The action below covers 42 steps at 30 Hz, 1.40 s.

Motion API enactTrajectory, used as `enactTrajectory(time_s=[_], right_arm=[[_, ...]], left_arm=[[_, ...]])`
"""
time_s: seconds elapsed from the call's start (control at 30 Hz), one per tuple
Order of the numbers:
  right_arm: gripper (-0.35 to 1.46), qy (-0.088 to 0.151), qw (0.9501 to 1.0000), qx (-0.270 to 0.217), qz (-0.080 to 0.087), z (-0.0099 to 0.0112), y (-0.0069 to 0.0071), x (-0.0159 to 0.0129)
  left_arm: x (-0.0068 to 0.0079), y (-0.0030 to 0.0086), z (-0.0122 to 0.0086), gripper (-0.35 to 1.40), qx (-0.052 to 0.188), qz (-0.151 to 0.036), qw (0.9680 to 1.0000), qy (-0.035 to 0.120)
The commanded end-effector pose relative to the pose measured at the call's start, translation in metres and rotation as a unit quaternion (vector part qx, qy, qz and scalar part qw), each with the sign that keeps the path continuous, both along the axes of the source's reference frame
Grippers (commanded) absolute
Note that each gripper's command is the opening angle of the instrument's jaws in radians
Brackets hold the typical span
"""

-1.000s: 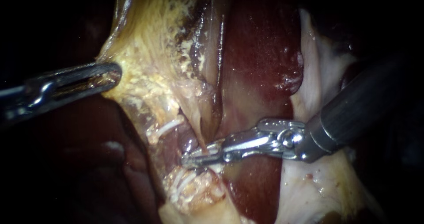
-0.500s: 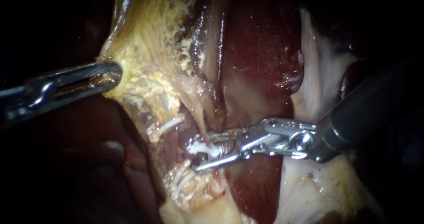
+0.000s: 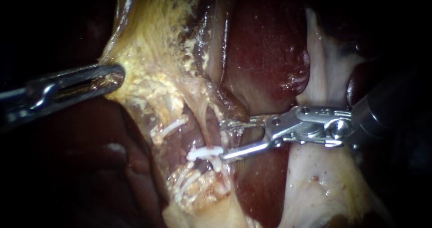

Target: Going back second clip right tube

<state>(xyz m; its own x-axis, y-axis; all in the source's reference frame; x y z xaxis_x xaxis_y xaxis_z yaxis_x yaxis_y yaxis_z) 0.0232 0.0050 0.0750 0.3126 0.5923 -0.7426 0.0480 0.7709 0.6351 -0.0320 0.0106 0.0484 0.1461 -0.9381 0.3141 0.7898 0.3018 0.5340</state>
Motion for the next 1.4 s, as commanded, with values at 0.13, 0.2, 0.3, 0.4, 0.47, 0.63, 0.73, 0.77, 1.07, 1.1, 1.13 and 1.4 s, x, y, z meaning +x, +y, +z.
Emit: enactTrajectory(time_s=[0.13, 0.2, 0.3, 0.4, 0.47, 0.63, 0.73, 0.77, 1.07, 1.1, 1.13, 1.4], right_arm=[[0.6, 0.017, 0.9979, -0.061, -0.016, -0.0025, 0.0016, -0.0015], [0.6, 0.022, 0.9956, -0.089, -0.018, -0.0038, 0.0024, -0.0023], [0.6, 0.027, 0.9929, -0.114, -0.021, -0.0051, 0.0031, -0.0031], [0.6, 0.029, 0.992, -0.12, -0.023, -0.0057, 0.0032, -0.0035], [0.6, 0.029, 0.992, -0.121, -0.023, -0.0057, 0.0032, -0.0036], [0.6, 0.03, 0.9919, -0.121, -0.025, -0.0054, 0.0029, -0.0037], [0.6, 0.031, 0.9918, -0.122, -0.026, -0.0053, 0.0027, -0.0038], [0.6, 0.031, 0.9917, -0.122, -0.026, -0.0053, 0.0026, -0.0038], [0.6, 0.033, 0.9917, -0.121, -0.028, -0.0053, 0.0026, -0.0042], [0.6, 0.033, 0.9917, -0.121, -0.028, -0.0053, 0.0026, -0.0042], [0.6, 0.033, 0.9917, -0.121, -0.028, -0.0053, 0.0026, -0.0042], [0.6, 0.033, 0.9917, -0.121, -0.028, -0.0054, 0.0026, -0.0044]], left_arm=[[-0.0001, -0.0001, 0.0, -0.35, 0.0, 0.0, 1.0, 0.0], [-0.0002, -0.0001, 0.0001, -0.35, -0.001, -0.001, 1.0, 0.001], [-0.0004, -0.0003, 0.0004, -0.35, -0.002, -0.002, 1.0, 0.002], [-0.0007, -0.0006, 0.0008, -0.35, -0.002, -0.001, 1.0, 0.0], [-0.0011, -0.001, 0.0016, -0.35, -0.002, 0.001, 1.0, -0.004], [-0.0029, -0.0023, 0.0054, -0.35, -0.003, 0.009, 0.9998, -0.016], [-0.004, -0.0032, 0.008, -0.35, -0.005, 0.013, 0.9997, -0.021], [-0.0045, -0.0035, 0.0092, -0.35, -0.002, 0.017, 0.9997, -0.02], [-0.0096, -0.0032, 0.014, -0.35, 0.005, 0.026, 0.9994, -0.023], [-0.0101, -0.0031, 0.0142, -0.35, 0.005, 0.026, 0.9994, -0.023], [-0.0106, -0.003, 0.0144, -0.35, 0.005, 0.026, 0.9994, -0.023], [-0.0112, -0.0028, 0.0151, -0.35, 0.007, 0.028, 0.9993, -0.023]])
